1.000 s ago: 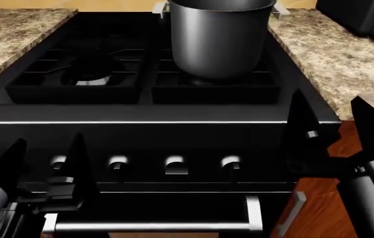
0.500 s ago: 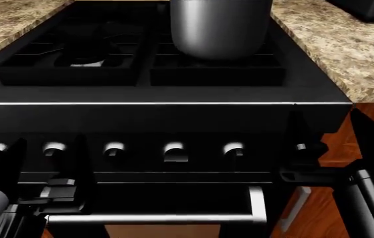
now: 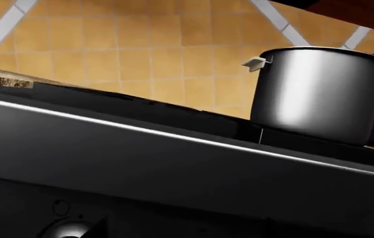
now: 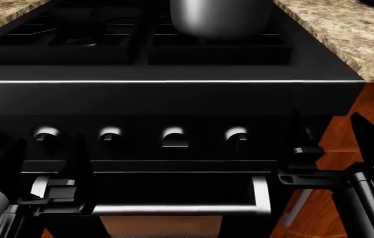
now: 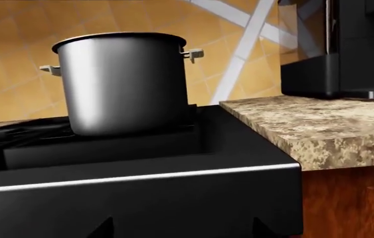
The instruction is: Frozen meat rests on a plate on the counter. Retrieve the meat and place it in a pot on a burner. Then turn the burner on.
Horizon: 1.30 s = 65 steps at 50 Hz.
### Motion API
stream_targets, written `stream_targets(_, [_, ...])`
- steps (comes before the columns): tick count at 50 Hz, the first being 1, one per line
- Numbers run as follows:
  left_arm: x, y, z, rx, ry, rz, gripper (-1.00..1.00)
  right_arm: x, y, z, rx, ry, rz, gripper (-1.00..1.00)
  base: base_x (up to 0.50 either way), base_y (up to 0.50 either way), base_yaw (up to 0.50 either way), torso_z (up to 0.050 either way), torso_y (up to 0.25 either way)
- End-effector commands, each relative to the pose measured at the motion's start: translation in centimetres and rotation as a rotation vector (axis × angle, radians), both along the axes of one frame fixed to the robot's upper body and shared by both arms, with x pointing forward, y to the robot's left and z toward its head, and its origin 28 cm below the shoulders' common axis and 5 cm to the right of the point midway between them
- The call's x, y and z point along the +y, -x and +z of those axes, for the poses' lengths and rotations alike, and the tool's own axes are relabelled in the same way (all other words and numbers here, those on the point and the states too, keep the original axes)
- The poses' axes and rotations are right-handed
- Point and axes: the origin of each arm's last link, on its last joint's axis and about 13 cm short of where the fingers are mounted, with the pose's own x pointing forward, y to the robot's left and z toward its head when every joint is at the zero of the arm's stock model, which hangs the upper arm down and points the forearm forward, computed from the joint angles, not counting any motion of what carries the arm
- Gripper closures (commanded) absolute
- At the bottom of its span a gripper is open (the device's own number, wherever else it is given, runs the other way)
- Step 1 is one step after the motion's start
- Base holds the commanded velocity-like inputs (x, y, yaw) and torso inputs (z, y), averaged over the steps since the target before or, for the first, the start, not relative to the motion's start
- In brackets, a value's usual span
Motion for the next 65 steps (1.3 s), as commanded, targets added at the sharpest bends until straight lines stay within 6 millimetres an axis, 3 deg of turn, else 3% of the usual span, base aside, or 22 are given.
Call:
stream_targets(1, [0.0, 0.0, 0.1, -0.006, 0.001, -0.004, -1.00, -0.3, 0.1, 0.1, -0.001, 0.016, -0.011, -1.00, 0.00, 0.00, 0.00, -0.050, 0.004])
stream_targets(65, [0.1, 0.2, 0.5, -0.039, 0.013, -0.017, -1.00, -1.2, 0.2, 1.4, -0.013, 0.048, -0.050, -1.00, 0.00, 0.00, 0.00, -0.050, 0.005])
